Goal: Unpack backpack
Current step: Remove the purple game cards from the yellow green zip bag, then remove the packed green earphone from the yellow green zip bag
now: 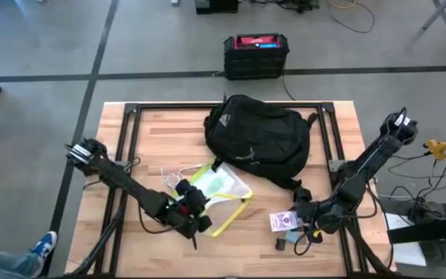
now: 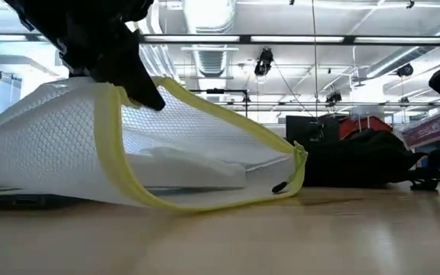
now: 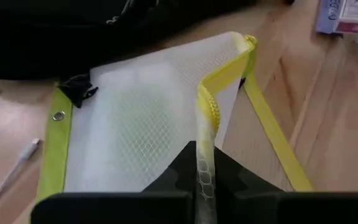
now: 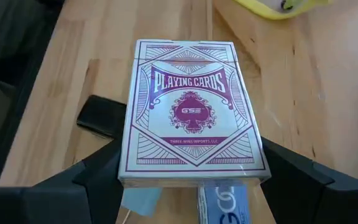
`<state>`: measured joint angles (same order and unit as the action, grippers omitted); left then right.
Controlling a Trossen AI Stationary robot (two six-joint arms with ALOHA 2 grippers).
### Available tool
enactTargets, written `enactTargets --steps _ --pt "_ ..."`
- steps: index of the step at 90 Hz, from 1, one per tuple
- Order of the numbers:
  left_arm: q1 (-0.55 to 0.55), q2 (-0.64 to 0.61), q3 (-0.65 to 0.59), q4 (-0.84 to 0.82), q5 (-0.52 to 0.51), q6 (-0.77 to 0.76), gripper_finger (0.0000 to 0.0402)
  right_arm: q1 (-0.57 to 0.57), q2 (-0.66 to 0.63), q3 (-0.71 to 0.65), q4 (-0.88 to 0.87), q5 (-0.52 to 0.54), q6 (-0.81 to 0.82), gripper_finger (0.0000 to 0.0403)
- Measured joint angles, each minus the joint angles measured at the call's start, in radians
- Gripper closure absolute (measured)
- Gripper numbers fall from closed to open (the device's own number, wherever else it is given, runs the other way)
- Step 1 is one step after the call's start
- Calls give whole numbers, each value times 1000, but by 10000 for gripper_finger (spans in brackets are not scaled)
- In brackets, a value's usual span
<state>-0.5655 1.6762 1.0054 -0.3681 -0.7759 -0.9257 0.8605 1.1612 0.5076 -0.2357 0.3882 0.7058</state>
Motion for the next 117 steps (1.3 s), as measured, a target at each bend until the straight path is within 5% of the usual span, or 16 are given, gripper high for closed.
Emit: enactTargets --steps 21,34,51,68,90,117 --pt "0 -9 16 8 -12 4 402 -24 118 0 0 3 29 111" --pt "0 -22 70 41 -59 134 402 -35 170 19 -14 -12 38 89" --pt "0 -22 103 39 -65 208 402 -55 178 119 -241 -87 35 63" --pt "0 -18 97 78 -66 211 402 -57 178 228 -391 -18 -55 61" --pt "0 22 93 177 -49 276 402 -110 182 285 -24 162 -413 60" --pt "0 36 92 320 0 381 402 -299 361 294 466 5 -800 60"
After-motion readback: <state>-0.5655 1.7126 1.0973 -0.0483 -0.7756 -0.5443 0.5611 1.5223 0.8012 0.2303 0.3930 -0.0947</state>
